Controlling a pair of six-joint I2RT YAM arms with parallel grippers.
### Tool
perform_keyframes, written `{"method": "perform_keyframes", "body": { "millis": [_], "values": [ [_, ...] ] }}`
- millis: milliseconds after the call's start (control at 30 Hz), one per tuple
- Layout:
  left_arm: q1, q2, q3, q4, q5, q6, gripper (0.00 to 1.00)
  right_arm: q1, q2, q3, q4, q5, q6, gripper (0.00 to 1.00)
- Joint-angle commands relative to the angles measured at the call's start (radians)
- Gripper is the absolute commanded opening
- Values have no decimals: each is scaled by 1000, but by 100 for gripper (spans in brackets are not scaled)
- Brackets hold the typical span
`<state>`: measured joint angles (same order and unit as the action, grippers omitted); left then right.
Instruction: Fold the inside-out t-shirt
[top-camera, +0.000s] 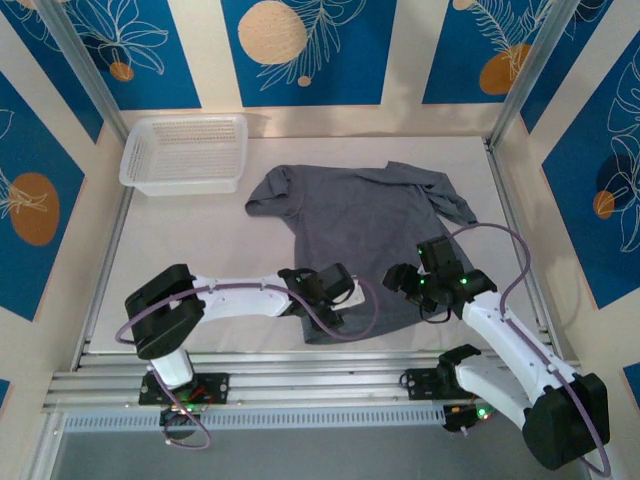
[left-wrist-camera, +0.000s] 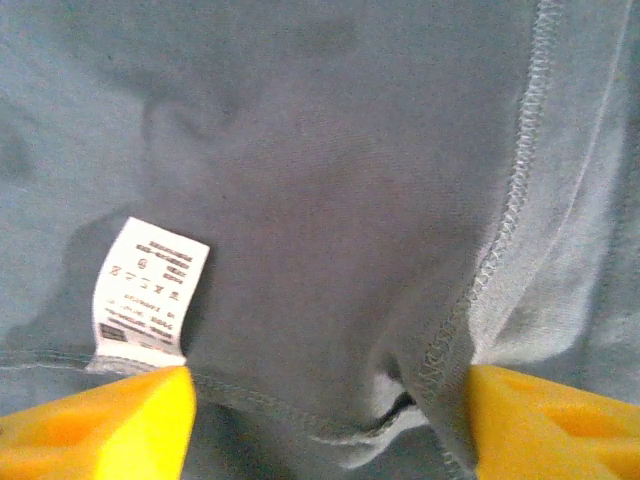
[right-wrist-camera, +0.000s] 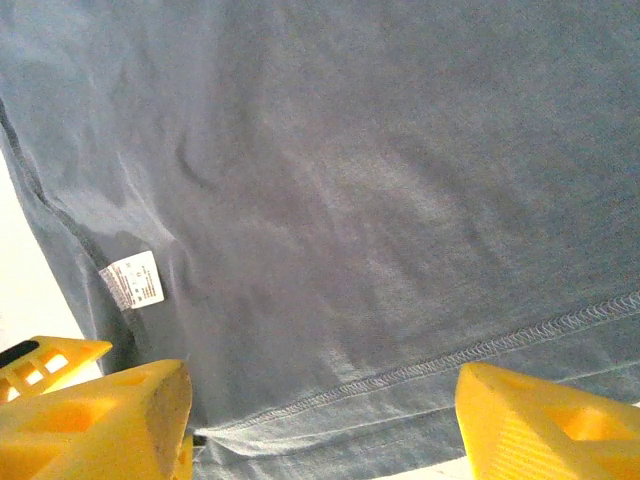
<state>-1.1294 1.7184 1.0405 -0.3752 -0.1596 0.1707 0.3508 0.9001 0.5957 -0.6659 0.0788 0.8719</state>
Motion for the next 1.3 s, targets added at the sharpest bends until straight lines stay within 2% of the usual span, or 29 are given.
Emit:
{"method": "perform_keyframes", "body": {
  "millis": [0,67,133,200,233,333,433,533,600,633,700,767,800,1000,1167,1200,1267],
  "values": [
    [-7,3,5,-11,-23,-2,58,-7,-24,1,5,-14,12,71],
    [-8,-10,-3,0,5,-5,46,-7,-24,6,2,-13,11,71],
    [-8,-21,-15,16,31,-10,28,-9,-26,5,-1,-15,12,71],
    [-7,-34,-24,30,39,-24,2,-9,-32,-2,2,-20,9,71],
    [-9,-47,-30,41,44,-34,0,-9,-34,-3,7,-24,5,70],
    [2,-119,-52,90,88,-80,0,-6,-48,0,45,-58,-63,71],
    [30,-193,-47,105,119,-133,0,9,-97,26,87,7,-189,74],
    [68,-237,-32,98,110,-170,0,33,-211,-15,295,70,-390,74],
    [97,-262,-26,97,93,-199,0,59,-293,-119,560,78,-594,76],
    [110,-274,-25,100,90,-218,0,76,-317,-168,668,69,-692,81],
    [150,-309,-29,109,88,-263,0,120,-336,-263,868,-19,-951,83],
    [187,-351,-38,123,102,-300,0,161,-309,-288,871,-120,-1230,83],
    [205,-374,-44,132,111,-316,0,185,-278,-279,837,-116,-1324,83],
    [254,-471,-53,118,115,-346,0,257,-19,-243,873,129,-1570,85],
    [272,-538,-63,92,100,-352,0,277,180,-225,1029,369,-1643,90],
    [275,-553,-71,93,95,-355,0,275,207,-225,1071,415,-1646,89],
    [287,-585,-82,81,70,-373,0,269,238,-217,1102,479,-1654,80]
  ]
}}
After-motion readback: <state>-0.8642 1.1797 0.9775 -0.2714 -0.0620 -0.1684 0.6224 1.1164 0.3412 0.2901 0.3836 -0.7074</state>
